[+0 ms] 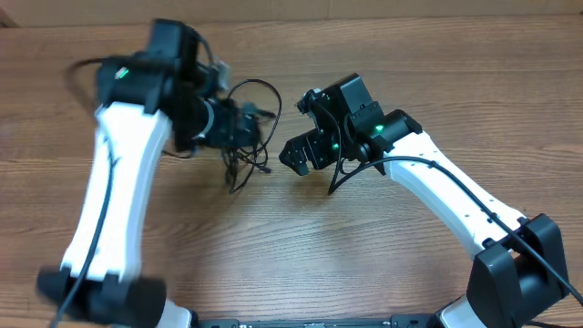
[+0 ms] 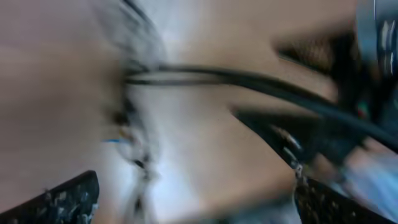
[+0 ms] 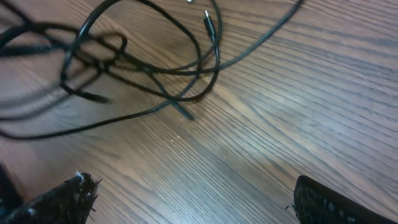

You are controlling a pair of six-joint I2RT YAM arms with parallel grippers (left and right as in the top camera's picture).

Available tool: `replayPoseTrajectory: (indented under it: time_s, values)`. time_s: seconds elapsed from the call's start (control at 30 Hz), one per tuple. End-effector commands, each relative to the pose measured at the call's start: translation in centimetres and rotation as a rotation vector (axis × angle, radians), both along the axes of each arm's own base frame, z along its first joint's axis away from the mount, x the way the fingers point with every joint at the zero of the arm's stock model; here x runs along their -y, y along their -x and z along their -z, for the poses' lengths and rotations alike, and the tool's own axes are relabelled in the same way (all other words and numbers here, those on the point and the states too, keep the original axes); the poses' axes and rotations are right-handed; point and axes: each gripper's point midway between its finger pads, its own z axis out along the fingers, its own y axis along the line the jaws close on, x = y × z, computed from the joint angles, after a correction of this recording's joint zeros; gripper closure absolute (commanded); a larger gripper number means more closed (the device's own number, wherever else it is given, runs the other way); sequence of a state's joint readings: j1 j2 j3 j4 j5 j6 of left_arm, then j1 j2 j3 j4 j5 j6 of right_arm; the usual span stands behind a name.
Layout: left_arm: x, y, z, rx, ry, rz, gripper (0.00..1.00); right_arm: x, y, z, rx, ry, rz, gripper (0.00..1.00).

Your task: Untangle cables

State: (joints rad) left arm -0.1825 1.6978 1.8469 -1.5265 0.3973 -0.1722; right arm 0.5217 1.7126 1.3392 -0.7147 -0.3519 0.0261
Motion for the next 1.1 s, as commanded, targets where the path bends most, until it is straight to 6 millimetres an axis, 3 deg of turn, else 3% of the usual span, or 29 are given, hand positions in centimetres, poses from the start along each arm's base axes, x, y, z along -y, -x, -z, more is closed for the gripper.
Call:
replayPoseTrajectory:
  time_s: [0.0,0.13,0.27,0.33,0.47,0.53,0.6,0.67,0.73,0.77,0.93,1.07]
  values:
    - [6.3,2.5,-3.6,-0.106,0.509,0.214,0.0,0.4,-0.2,0.4,0.012,0.031,0.0,0.0]
    - [6.5,2.0,-7.8,-0.081,0.829,0.209,0.01,1.5,-0.2,1.0,0.012,0.09,0.019,0.0]
    - [4.1,0.0,-13.4,-0.016,1.152,0.097,0.0,2.5,-0.5,1.4,0.022,0.146,0.048,0.0]
    - [2.3,-1.1,-13.4,0.027,1.145,0.058,0.0,4.7,-2.0,1.8,0.061,0.24,0.161,0.0]
    - [-1.2,-2.6,-10.4,0.074,0.964,-0.032,0.0,11.4,-5.8,2.1,0.113,0.381,0.498,0.0]
    - [-3.1,-3.1,-7.8,0.072,0.813,-0.073,0.0,15.4,-7.1,2.9,0.059,0.373,0.672,0.0]
    - [-6.2,-2.9,-2.5,0.002,0.468,-0.142,0.0,18.4,-7.5,4.1,-0.035,0.327,0.775,0.0]
    - [-11.0,-1.8,2.2,-0.136,0.078,-0.313,0.0,19.6,-7.5,4.9,-0.126,0.242,0.794,0.0]
    - [-16.0,0.8,4.3,-0.243,-0.33,-0.456,0.0,20.1,-7.4,5.0,-0.194,0.148,0.779,0.0]
    - [-16.5,1.7,4.5,-0.274,-0.416,-0.442,0.0,20.2,-7.4,4.8,-0.208,0.111,0.759,0.0]
    - [-7.6,1.8,4.2,-0.271,-0.108,-0.169,0.0,20.8,-7.4,4.7,-0.221,0.079,0.745,0.0]
    - [-5.3,2.6,4.6,-0.282,-0.182,-0.109,0.0,19.8,-7.1,4.7,-0.215,0.087,0.703,0.0]
